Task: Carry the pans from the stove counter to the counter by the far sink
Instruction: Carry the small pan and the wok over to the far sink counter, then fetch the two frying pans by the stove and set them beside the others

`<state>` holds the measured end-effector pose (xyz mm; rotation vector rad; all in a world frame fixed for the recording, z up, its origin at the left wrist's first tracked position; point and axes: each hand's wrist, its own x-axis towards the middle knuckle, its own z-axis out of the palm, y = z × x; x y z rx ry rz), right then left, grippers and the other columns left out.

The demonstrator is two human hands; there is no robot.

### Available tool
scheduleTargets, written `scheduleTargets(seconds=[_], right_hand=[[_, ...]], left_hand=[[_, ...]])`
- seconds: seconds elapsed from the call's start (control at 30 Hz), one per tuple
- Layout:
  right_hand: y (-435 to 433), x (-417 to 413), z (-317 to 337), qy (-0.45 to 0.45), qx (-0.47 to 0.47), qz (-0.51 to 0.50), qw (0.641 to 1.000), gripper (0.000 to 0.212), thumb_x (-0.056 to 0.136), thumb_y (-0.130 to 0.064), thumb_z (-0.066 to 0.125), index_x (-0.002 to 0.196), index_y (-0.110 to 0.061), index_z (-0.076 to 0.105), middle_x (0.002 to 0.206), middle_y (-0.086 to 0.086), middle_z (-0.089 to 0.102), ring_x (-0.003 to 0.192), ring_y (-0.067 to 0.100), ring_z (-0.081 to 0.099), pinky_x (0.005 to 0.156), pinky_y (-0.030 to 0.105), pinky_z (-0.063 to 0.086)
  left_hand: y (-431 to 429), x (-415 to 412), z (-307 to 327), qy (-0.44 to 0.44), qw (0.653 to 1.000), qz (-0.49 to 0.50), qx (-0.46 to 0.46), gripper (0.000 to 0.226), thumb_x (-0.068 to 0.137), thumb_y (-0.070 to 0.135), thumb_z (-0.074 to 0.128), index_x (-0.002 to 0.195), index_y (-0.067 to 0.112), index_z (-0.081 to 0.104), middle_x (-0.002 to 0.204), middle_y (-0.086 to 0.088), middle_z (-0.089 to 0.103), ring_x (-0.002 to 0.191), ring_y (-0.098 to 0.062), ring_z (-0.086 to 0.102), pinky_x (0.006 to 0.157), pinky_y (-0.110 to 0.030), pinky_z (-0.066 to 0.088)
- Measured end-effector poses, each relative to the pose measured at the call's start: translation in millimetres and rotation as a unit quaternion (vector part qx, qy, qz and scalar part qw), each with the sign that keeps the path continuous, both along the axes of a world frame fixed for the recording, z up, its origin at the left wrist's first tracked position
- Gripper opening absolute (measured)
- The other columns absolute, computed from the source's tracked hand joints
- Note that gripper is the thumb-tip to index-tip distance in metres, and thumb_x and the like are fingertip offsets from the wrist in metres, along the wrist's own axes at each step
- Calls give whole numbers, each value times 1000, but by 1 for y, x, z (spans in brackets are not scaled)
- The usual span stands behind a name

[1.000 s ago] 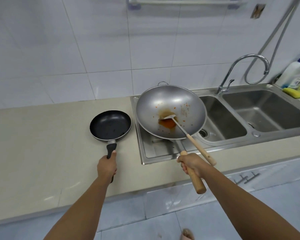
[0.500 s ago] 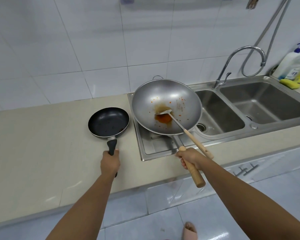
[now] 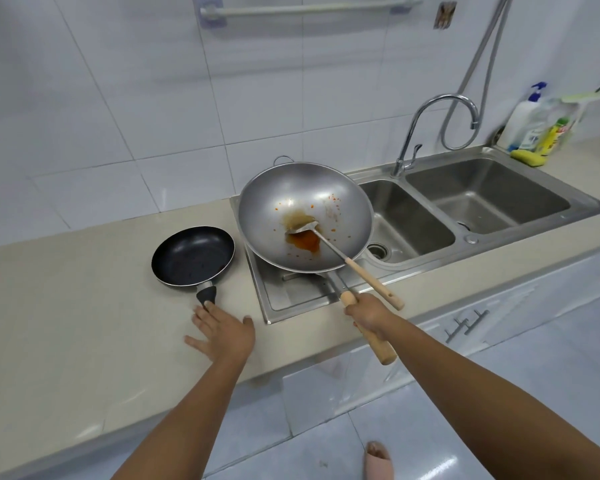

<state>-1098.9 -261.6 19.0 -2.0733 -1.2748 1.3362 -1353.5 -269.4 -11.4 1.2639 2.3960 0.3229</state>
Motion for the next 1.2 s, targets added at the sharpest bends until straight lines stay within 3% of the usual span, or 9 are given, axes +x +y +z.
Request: scheduleTargets(seconds=[0.07, 0.2, 0.27, 0.33, 0.4, 0.53, 0.73, 0.9, 1.2], right_hand=[[-2, 4, 4, -24, -1, 11, 1000, 38, 100, -24, 45, 132, -6, 54, 114, 12, 62, 101, 26, 59, 79, 34, 45], [0, 25, 17, -49, 33, 23, 998, 25, 98, -19, 48, 105, -10, 70, 103, 10, 60, 91, 24, 57, 84, 36, 47], [0, 45, 21, -44, 58, 10, 997, 31, 98, -18, 49, 123, -9, 65, 113, 8, 62, 95, 23, 57, 82, 30, 43], [1, 69, 27, -54, 79, -10, 995, 44, 99, -22, 47, 141, -9, 52, 136, 10, 58, 116, 25, 57, 93, 31, 42], [2, 98, 30, -74, 100, -27, 992, 48, 100, -24, 44, 147, -11, 45, 150, 8, 46, 134, 25, 46, 109, 34, 36], [3, 170, 30, -177, 122, -14, 977, 53, 103, -28, 39, 152, -8, 33, 161, 7, 27, 145, 26, 30, 117, 36, 24], [-12, 314, 20, -322, 39, 1, 946, 55, 104, -28, 28, 152, -2, 27, 164, 12, 14, 150, 33, 10, 119, 48, 22], [-39, 421, 11, -341, -19, -30, 939, 61, 104, -36, 25, 154, -3, 21, 165, 10, 7, 151, 31, 4, 120, 48, 14], [-82, 565, -4, -326, -87, -93, 937, 64, 103, -41, 21, 156, -5, 17, 166, 9, 2, 151, 30, 0, 121, 49, 7]], left_hand=[[6, 17, 6, 3, 999, -44, 9, 87, 96, 44, 44, 156, 3, -5, 164, -16, -11, 152, -29, -10, 117, -57, -5], [27, 62, 20, 7, 987, -157, 28, 79, 99, 42, 39, 157, 5, 0, 164, -15, -11, 152, -29, -11, 119, -53, -4], [37, 88, 28, 22, 976, -211, 42, 76, 100, 42, 38, 157, 6, 3, 165, -14, -8, 152, -28, -8, 120, -51, -2], [46, 118, 34, 47, 960, -271, 47, 75, 101, 44, 35, 157, 6, 2, 165, -14, -7, 152, -28, -7, 120, -50, -1], [55, 152, 40, 65, 942, -327, 50, 73, 102, 44, 31, 158, 7, 1, 165, -13, -7, 152, -27, -8, 120, -51, -1], [73, 235, 49, 111, 896, -426, 57, 70, 103, 45, 26, 158, 8, 6, 166, -12, -4, 152, -27, -7, 120, -51, 0], [84, 393, 50, 131, 824, -550, 39, 72, 102, 49, 23, 157, 6, 7, 165, -14, -1, 152, -29, -2, 120, -51, 1], [73, 519, 37, 139, 754, -642, -29, 72, 103, 49, 20, 158, 7, 2, 165, -13, -5, 152, -27, -7, 121, -49, -2], [50, 689, 30, 147, 681, -715, -61, 70, 104, 48, 17, 157, 6, 1, 165, -14, -4, 153, -27, -4, 122, -48, 0]])
